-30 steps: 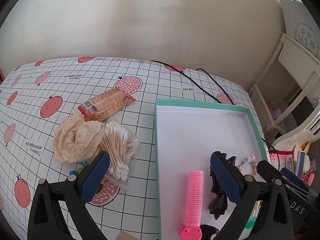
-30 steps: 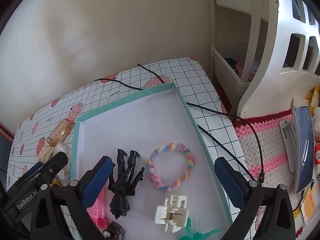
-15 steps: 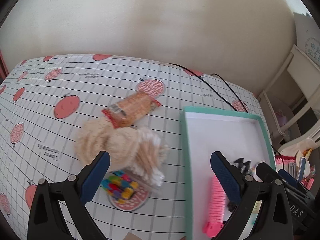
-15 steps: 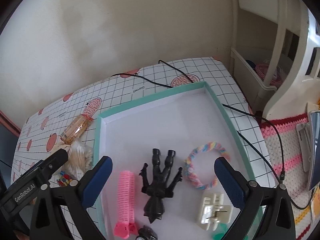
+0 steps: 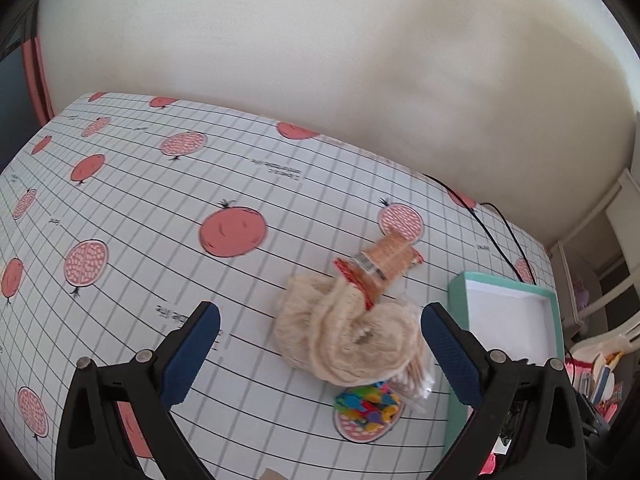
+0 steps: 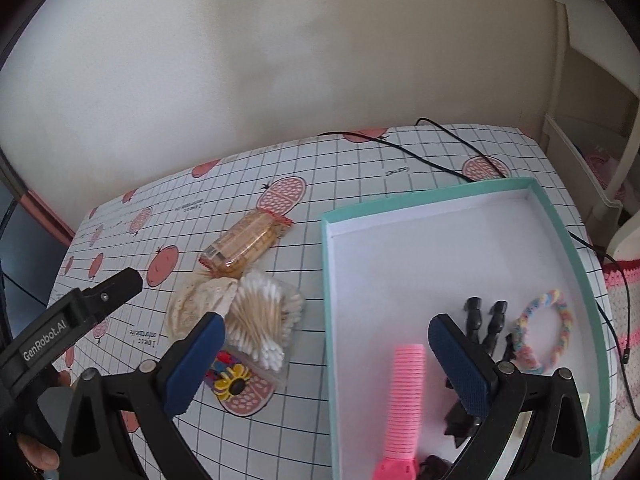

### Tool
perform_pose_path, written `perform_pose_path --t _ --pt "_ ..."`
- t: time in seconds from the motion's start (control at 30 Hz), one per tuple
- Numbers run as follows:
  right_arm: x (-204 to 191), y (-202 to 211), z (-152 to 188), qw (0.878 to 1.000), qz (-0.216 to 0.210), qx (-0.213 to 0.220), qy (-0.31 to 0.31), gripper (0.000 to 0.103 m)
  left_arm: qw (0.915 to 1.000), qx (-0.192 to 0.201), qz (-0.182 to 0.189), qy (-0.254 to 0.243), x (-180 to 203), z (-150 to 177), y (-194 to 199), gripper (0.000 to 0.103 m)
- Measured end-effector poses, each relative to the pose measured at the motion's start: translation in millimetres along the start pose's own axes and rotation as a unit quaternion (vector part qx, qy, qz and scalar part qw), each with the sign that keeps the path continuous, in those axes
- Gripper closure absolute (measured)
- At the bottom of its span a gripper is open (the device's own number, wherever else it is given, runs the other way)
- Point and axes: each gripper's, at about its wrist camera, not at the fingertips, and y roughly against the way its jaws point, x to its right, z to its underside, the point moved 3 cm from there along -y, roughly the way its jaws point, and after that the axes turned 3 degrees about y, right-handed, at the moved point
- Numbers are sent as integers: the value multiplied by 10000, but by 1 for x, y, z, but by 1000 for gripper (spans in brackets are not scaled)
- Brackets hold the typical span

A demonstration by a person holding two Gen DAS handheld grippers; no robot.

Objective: Organize objects
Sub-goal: 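Move both open tools back from the tray to the pile, then reach the left tool to the cream lace fabric while the right tool reaches the colourful flower toy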

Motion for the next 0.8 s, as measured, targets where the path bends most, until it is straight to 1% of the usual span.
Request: perform_pose_path --t 0.17,0.3,0.47,0.6,0.73,0.8 --pt "-24 -8 3 9998 -98 -56 165 0 9998 18 -15 178 -20 -6 1 2" --pt "-34 -16 8 9995 -104 -142 269 0 9999 -3 0 156 -25 -7 -3 2" --pt "-39 -25 12 9990 -67 -250 359 0 9999 -115 87 92 -22 -4 -12 2" --pt "-40 -30 15 9988 -128 -356 308 0 9996 -228 129 -51 -15 1 -18 2" --pt "-47 -31 18 9983 -180 -415 354 0 9993 -358 34 -110 -14 3 -22 2" --pt "-52 -32 19 9980 -185 -452 402 0 9990 -413 -75 -147 -16 4 -24 2"
